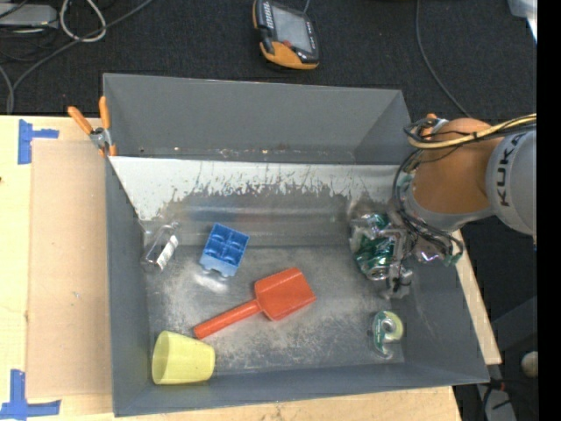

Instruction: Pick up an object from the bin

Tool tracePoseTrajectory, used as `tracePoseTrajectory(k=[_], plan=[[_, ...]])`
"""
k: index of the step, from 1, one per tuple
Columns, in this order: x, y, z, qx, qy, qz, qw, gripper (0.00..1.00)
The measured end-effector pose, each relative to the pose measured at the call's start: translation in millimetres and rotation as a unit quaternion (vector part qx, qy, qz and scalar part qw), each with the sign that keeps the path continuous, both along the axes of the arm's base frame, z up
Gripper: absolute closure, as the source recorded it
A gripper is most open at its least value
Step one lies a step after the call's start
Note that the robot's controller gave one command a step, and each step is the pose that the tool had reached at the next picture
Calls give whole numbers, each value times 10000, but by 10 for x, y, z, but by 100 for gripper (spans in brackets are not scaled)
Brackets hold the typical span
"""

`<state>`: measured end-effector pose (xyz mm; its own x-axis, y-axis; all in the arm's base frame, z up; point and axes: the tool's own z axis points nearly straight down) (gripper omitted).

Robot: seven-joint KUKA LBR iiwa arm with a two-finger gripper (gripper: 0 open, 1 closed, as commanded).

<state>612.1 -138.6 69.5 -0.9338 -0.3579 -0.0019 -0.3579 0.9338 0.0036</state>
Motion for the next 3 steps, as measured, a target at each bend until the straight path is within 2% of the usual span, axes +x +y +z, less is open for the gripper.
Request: tracePoseTrajectory(k=[1, 3], plan=[[72, -13, 40, 37, -3, 1431, 9897, 100], [65, -10, 114, 44, 17, 1426, 9898, 100]])
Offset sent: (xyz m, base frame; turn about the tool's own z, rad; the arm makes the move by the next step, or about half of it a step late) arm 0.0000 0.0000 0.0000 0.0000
